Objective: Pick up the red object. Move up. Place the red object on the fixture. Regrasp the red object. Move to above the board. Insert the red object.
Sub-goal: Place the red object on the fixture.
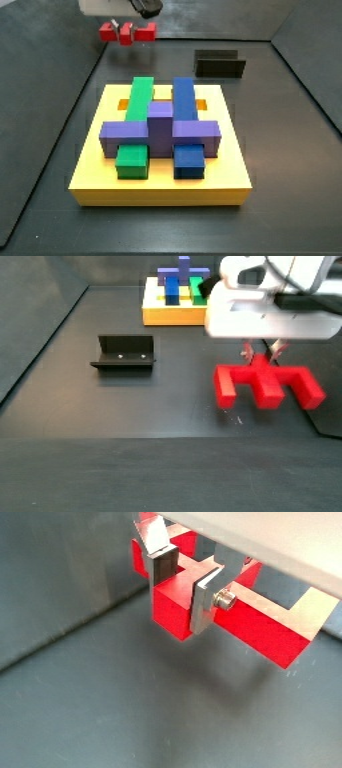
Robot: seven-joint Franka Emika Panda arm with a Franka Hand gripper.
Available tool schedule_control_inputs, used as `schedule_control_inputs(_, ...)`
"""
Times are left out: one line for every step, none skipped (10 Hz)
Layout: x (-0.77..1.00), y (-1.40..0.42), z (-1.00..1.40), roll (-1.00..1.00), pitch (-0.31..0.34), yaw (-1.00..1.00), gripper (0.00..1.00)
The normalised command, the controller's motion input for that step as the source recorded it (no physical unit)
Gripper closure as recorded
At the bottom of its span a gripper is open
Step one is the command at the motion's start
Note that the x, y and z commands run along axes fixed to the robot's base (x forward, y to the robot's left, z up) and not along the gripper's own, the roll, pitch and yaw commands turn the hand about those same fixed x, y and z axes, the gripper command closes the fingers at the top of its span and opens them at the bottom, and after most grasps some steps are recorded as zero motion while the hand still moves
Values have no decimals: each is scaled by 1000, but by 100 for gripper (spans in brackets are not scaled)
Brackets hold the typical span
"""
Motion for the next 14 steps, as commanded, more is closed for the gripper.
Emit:
schedule_control_inputs(97, 0, 0, -6, 0, 0, 100)
schedule_control_inputs(891, -9, -69, -234, 129, -189, 100)
schedule_control_inputs(1000, 0, 29, -620, 74, -177, 100)
schedule_control_inputs(1000, -31, 186, -677, 97, -146, 100)
schedule_control_inputs(1000, -109, 214, -669, 103, -120, 100)
schedule_control_inputs(989, -154, 240, -686, 94, -126, 100)
schedule_control_inputs(991, -223, 263, -629, 103, -103, 100)
schedule_control_inputs(971, -280, 209, -537, 86, -94, 100)
schedule_control_inputs(937, -277, 157, -557, 37, -100, 100)
schedule_control_inputs(923, -271, 146, -557, 0, -80, 100)
schedule_control_inputs(980, -303, 131, -446, 9, -69, 100)
schedule_control_inputs(1000, -280, 131, -451, 26, -66, 100)
schedule_control_inputs(1000, -254, 146, -477, 69, -66, 100)
schedule_control_inputs(980, -211, 206, -563, 29, -111, 100)
